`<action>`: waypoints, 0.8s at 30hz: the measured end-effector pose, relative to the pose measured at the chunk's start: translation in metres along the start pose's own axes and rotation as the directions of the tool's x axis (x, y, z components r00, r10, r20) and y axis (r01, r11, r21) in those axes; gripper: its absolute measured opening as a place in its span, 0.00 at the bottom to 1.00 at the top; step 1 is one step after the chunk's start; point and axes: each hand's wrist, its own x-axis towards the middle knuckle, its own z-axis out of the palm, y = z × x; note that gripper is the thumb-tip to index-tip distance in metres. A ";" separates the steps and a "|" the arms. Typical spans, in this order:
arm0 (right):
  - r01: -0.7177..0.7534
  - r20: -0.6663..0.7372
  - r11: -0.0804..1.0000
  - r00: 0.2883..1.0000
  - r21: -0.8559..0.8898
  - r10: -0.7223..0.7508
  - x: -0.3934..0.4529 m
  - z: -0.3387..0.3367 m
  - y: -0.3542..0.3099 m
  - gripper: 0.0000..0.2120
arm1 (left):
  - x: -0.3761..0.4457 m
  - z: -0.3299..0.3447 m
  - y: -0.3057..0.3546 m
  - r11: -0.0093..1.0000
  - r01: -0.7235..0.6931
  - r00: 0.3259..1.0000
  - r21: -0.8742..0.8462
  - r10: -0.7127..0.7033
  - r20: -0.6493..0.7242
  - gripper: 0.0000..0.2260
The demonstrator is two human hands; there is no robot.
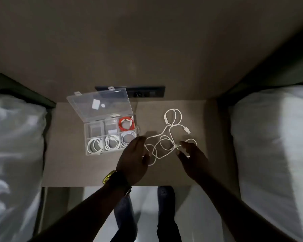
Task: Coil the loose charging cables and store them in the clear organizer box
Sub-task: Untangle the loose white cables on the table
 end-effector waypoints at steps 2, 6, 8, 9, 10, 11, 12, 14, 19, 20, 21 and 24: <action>-0.050 0.007 0.998 0.999 -0.043 0.050 0.016 0.008 0.014 0.16 | 0.000 0.015 -0.004 0.999 0.028 1.000 -0.016 -0.028 -0.001 0.23; -0.097 0.020 0.992 0.995 -0.084 0.099 0.058 0.017 0.007 0.10 | 0.001 0.037 -0.005 0.997 0.067 0.997 -0.023 -0.066 0.029 0.20; -0.266 -0.079 0.955 0.957 0.135 0.278 0.085 0.014 -0.002 0.08 | 0.007 0.041 -0.003 0.998 0.045 0.999 -0.038 -0.046 -0.006 0.16; -0.349 -0.106 0.904 0.918 0.247 0.383 0.098 0.014 -0.001 0.08 | 0.009 0.044 -0.002 0.998 0.027 0.999 -0.050 -0.029 -0.021 0.13; -0.399 -0.106 0.863 0.887 0.310 0.449 0.109 0.013 0.000 0.07 | 0.011 0.046 -0.002 0.998 0.016 0.999 -0.060 -0.018 -0.038 0.11; -0.425 -0.073 0.841 0.878 0.334 0.473 0.115 0.013 -0.001 0.07 | 0.013 0.048 -0.001 0.998 0.015 0.999 -0.062 -0.017 -0.043 0.10; -0.435 -0.007 0.819 0.882 0.373 0.472 0.119 0.016 -0.002 0.07 | 0.015 0.050 0.000 0.998 0.017 0.999 -0.062 -0.020 -0.045 0.09; -0.488 0.237 0.647 0.867 0.586 0.439 0.123 0.029 -0.015 0.13 | 0.019 0.055 0.001 0.997 0.036 0.998 -0.067 -0.039 -0.055 0.07; -0.586 0.475 0.258 0.792 0.768 0.383 0.112 0.039 -0.054 0.07 | 0.028 0.050 0.015 0.985 0.052 0.994 -0.165 -0.067 -0.087 0.07; -0.553 0.463 0.240 0.817 0.798 0.343 0.105 0.032 -0.062 0.07 | 0.032 0.042 0.016 0.971 0.069 0.985 -0.229 -0.102 -0.137 0.07; -0.506 0.431 0.266 0.853 0.821 0.294 0.096 0.023 -0.068 0.06 | 0.038 0.031 0.017 0.948 0.080 0.966 -0.309 -0.150 -0.210 0.08; -0.258 0.246 0.615 0.964 0.745 0.106 0.061 -0.005 -0.080 0.08 | 0.058 -0.009 0.018 0.887 -0.048 0.925 -0.459 -0.134 -0.355 0.17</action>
